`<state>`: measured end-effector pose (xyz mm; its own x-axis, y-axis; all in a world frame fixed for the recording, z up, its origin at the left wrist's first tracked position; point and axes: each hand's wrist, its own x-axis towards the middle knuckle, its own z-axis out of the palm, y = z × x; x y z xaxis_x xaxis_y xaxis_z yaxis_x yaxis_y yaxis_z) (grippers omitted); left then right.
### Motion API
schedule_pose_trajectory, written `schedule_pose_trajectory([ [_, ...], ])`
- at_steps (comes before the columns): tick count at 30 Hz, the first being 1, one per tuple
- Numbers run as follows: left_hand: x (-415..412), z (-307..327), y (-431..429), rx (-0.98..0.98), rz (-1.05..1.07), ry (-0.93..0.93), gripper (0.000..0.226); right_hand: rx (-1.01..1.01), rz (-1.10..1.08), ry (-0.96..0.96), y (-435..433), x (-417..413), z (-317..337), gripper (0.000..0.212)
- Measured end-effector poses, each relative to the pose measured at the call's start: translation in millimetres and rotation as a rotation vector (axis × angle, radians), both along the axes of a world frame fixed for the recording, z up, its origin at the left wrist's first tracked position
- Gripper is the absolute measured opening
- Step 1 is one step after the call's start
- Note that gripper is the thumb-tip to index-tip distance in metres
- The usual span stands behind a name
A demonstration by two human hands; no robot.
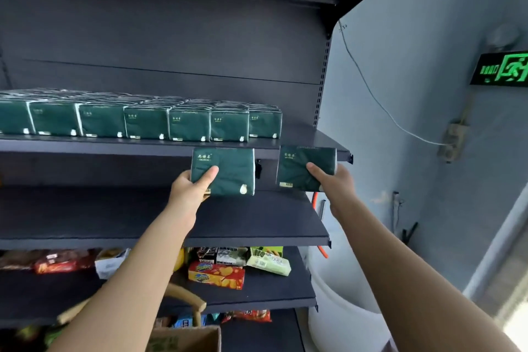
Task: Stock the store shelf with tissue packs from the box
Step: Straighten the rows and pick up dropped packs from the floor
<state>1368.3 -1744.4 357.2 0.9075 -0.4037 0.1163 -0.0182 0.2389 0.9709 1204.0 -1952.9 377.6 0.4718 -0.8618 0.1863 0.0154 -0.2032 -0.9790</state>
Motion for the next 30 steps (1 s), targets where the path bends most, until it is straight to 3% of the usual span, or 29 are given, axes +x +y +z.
schedule_pose_trajectory([
  [9, 31.5, 23.1, -58.4, 0.055, 0.102, -0.081, 0.023, -0.043, 0.046, -0.013, -73.1, 66.6, 28.6, 0.038],
  [14, 66.4, 20.5, -88.7, 0.082, 0.142, -0.148, 0.023, -0.105, 0.023, 0.010, -109.1, 130.2, 35.3, 0.048],
  [18, 99.0, 15.9, -104.9, 0.121, 0.169, -0.178, 0.013, -0.159, 0.010, 0.044, -124.1, 184.2, 37.4, 0.044],
  [22, 124.4, 14.0, -111.5, 0.161, 0.178, -0.212, 0.021, -0.213, -0.009, 0.031, -128.8, 226.2, 35.3, 0.041],
  [30, 138.2, 17.6, -119.0, 0.170, 0.180, -0.239, 0.015, -0.248, -0.037, 0.205, -137.7, 257.4, 22.8, 0.040],
])
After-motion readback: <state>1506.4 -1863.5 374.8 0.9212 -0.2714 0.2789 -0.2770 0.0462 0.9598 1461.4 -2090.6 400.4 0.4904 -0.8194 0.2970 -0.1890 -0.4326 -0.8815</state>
